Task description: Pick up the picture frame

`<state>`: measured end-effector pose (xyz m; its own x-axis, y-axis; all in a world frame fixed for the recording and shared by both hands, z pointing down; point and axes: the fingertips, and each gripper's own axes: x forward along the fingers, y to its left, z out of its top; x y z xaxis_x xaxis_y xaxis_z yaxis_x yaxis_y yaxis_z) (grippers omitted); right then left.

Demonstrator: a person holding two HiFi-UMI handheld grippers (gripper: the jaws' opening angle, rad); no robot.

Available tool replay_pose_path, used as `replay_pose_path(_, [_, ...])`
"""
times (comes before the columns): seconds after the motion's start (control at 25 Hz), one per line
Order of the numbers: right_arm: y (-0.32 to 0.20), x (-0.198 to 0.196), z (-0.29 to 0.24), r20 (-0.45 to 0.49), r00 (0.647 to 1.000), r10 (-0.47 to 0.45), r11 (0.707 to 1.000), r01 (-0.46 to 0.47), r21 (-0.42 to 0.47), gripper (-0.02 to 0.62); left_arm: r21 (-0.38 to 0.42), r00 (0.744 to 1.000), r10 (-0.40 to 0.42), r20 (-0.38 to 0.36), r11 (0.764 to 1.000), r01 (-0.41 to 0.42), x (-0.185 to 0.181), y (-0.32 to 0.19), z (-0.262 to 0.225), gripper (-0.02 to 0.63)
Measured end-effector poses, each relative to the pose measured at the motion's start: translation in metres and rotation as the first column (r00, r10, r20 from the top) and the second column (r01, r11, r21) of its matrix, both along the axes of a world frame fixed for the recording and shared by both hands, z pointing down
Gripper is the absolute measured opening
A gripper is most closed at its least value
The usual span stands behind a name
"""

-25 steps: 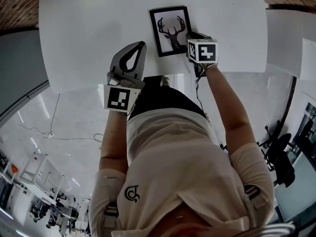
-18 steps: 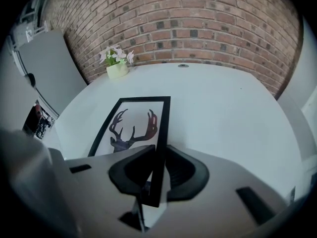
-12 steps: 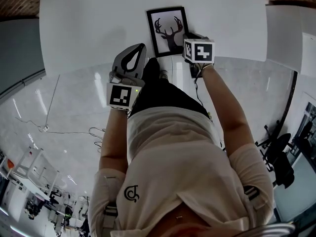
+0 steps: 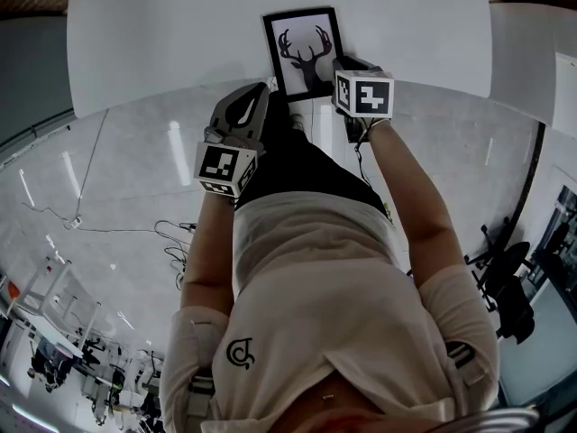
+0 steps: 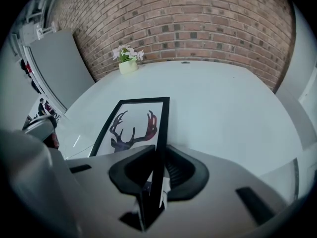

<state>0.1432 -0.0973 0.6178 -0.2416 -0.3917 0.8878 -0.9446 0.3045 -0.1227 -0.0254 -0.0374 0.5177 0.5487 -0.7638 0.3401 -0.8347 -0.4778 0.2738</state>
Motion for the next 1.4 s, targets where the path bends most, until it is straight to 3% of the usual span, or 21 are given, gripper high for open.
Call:
replay_pose_path(0.12, [0.009, 0.000, 0.000, 0.003, 1.000, -0.008, 1.000, 0.008, 0.002, 0.072, -0.087, 0.999, 0.005, -0.051, 0.996, -0.009, 0.006, 0.013, 0.020, 0.014])
replay_pose_path(0.24, [0.016, -0.001, 0.001, 0.003, 1.000, -0.021, 1.000, 0.021, 0.005, 0.074, -0.206, 0.981, -0.029, -0.193, 0.979, -0.011, 0.013, 0.024, 0.040, 0.025])
replay_pose_path(0.32, [0.020, -0.002, 0.002, 0.001, 1.000, -0.029, 1.000, 0.029, 0.007, 0.072, -0.261, 0.963, -0.058, -0.264, 0.965, -0.014, 0.017, 0.028, 0.050, 0.074])
replay_pose_path(0.4, [0.023, -0.002, 0.001, 0.004, 1.000, -0.031, 1.000, 0.031, 0.006, 0.072, -0.315, 0.936, -0.096, -0.338, 0.949, -0.016, 0.019, 0.029, 0.060, 0.165])
replay_pose_path(0.52, [0.028, -0.003, 0.001, 0.009, 1.000, -0.024, 1.000, 0.024, 0.003, 0.073, -0.411, 0.870, -0.184, -0.456, 0.911, -0.023, 0.022, 0.028, 0.076, 0.250])
replay_pose_path(0.64, [0.034, -0.002, 0.000, 0.010, 1.000, -0.026, 1.000, 0.026, 0.001, 0.073, -0.478, 0.830, -0.222, -0.513, 0.876, -0.061, 0.030, 0.025, 0.092, 0.250])
replay_pose_path(0.8, [0.041, -0.002, -0.001, 0.011, 1.000, -0.025, 1.000, 0.025, 0.005, 0.074, -0.502, 0.832, -0.240, -0.501, 0.863, -0.053, 0.033, 0.016, 0.100, 0.195])
replay_pose_path(0.96, [0.046, 0.004, -0.004, 0.018, 1.000, -0.020, 1.000, 0.020, 0.008, 0.075, -0.537, 0.794, -0.270, -0.545, 0.840, -0.083, 0.044, 0.018, 0.107, 0.150])
replay_pose_path(1.08, [0.047, 0.004, -0.004, 0.025, 0.999, -0.020, 1.000, 0.019, 0.012, 0.075, -0.541, 0.779, -0.267, -0.568, 0.834, -0.108, 0.047, 0.018, 0.112, 0.123])
replay_pose_path(1.24, [0.050, 0.001, 0.000, 0.066, 0.998, -0.011, 1.000, 0.011, -0.002, 0.081, -0.550, 0.726, -0.293, -0.623, 0.823, -0.140, 0.047, 0.018, 0.111, 0.106])
replay_pose_path(1.4, [0.052, 0.000, 0.001, 0.089, 0.996, -0.028, 1.000, 0.028, 0.005, 0.084, -0.556, 0.706, -0.307, -0.639, 0.818, -0.147, 0.047, 0.019, 0.112, 0.100])
